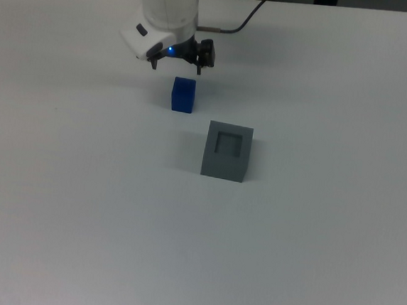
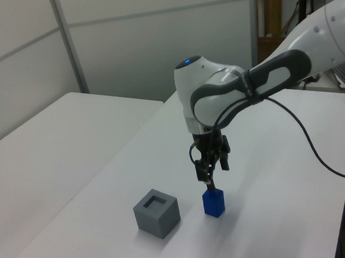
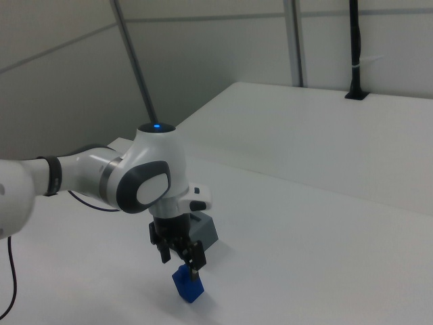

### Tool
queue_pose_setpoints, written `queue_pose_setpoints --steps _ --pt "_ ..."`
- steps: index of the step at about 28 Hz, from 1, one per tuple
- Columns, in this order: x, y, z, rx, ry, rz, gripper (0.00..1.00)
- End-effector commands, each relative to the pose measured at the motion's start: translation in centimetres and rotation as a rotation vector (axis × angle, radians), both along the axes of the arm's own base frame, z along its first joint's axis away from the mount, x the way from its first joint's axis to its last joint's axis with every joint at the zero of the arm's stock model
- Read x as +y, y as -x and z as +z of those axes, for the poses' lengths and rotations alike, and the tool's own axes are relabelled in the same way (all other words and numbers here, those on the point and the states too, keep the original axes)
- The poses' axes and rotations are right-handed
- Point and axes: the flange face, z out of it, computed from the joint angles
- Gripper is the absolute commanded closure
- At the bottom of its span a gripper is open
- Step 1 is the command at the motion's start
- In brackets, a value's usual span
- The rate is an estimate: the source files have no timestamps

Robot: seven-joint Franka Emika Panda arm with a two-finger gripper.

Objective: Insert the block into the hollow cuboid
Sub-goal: 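Close the gripper around the blue block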

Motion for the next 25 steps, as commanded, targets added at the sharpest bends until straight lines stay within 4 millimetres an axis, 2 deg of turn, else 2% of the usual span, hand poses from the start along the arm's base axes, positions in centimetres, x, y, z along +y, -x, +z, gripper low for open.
queue_pose_setpoints --steps 1,5,7,10,11,15,19,25 --pt "0.8 -0.5 -2.1 -0.005 0.039 -0.045 0.0" --pt "1.3 -0.9 -2.8 -0.01 0.057 -0.061 0.0" --pt "2.1 -1.0 -3.9 0.002 0.08 -0.06 0.0" --pt "3.2 -1.1 -4.6 0.003 0.115 -0.054 0.03" --pt "3.2 -1.1 -4.9 0.002 0.13 -0.059 0.1" --pt "3.3 -1.1 -4.9 0.001 0.133 -0.057 0.23" --pt "3.3 -1.2 -5.3 0.006 0.134 -0.057 0.42" --pt "3.2 -1.6 -4.7 -0.008 0.132 -0.059 0.53"
